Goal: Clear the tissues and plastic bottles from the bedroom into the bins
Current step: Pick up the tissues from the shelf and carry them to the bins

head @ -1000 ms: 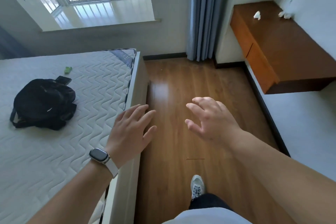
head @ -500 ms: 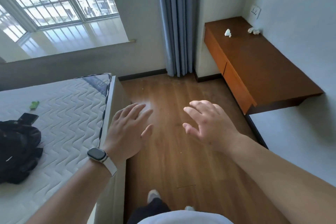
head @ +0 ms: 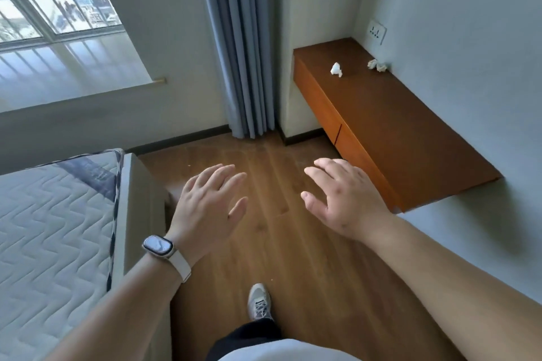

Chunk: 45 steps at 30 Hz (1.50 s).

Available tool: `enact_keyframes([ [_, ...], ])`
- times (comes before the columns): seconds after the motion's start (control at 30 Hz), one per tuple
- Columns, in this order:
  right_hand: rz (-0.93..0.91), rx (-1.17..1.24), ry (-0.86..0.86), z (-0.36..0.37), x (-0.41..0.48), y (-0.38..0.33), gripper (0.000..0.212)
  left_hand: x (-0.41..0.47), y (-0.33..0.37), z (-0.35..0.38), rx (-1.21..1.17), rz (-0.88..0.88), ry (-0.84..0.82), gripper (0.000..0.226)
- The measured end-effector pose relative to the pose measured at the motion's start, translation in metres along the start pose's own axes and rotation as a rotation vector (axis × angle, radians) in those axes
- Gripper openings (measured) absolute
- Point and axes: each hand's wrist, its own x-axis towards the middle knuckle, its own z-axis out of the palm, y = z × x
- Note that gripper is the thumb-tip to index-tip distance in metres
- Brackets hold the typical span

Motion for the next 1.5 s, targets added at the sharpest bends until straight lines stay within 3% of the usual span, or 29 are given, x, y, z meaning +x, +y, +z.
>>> enact_keyframes([
  [0.27, 0.086, -0.050, 0.007, -0.002, 0.129, 0.022, 0.053, 0.131, -0.077, 0.026, -0.068, 0.076, -0.015, 0.047],
  [0.53, 0.257, -0.056, -0.010, 0.002, 0.178, 0.066, 0.054, 0.238, -0.087, 0.050, -0.099, 0.194, -0.055, 0.049],
  [0.9, 0.320, 0.001, -0.028, 0.023, 0.277, 0.185, 0.053, 0.384, -0.063, 0.104, -0.106, 0.205, -0.116, 0.051],
  [1.23, 0.324, -0.001, -0.069, 0.004, 0.354, 0.319, 0.055, 0.529, 0.000, 0.145, -0.047, 0.281, -0.142, 0.044],
  [1.5, 0.395, -0.028, -0.080, 0.002, 0.386, 0.374, 0.053, 0.605, 0.035, 0.171, -0.057, 0.300, -0.221, 0.044],
])
